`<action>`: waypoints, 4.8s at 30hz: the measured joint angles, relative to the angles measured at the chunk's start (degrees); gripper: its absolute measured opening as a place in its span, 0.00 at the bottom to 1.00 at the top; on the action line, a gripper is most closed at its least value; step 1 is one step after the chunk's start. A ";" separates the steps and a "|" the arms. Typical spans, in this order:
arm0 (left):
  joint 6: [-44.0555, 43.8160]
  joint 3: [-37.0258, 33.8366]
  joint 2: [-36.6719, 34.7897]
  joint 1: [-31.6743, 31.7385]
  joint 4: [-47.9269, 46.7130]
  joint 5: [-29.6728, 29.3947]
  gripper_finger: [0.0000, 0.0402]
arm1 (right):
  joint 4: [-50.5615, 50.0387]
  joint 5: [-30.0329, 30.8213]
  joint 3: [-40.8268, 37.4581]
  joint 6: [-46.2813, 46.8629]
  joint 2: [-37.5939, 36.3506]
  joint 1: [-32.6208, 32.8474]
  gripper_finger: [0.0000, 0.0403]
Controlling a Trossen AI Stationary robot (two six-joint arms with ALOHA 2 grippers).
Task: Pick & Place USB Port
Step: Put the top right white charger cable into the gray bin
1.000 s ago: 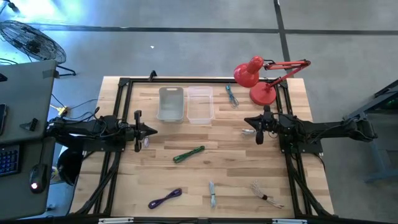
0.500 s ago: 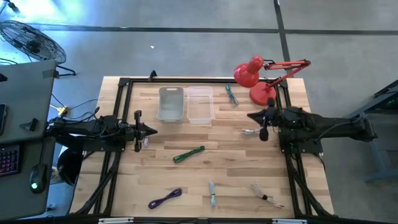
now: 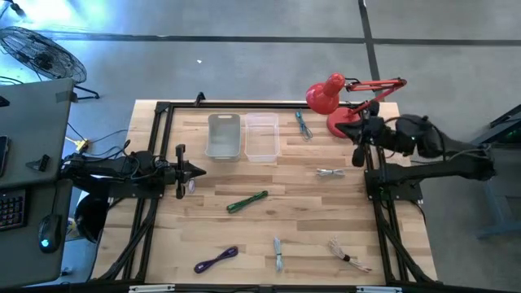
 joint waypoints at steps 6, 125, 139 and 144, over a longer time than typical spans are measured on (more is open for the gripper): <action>0.00 -0.01 0.02 -0.01 0.01 0.00 0.00 | -19.88 1.93 14.18 0.96 9.86 -0.04 0.00; -13.81 8.33 4.08 0.00 0.75 -9.25 0.37 | 14.64 0.81 -10.03 2.36 40.45 4.87 0.03; -8.69 10.06 24.69 0.00 24.95 1.65 0.37 | 30.60 -3.96 -9.94 -8.06 37.67 9.62 0.03; -7.13 15.11 33.66 0.01 24.71 1.92 0.37 | 30.90 -4.33 -9.94 -8.24 37.67 10.33 0.03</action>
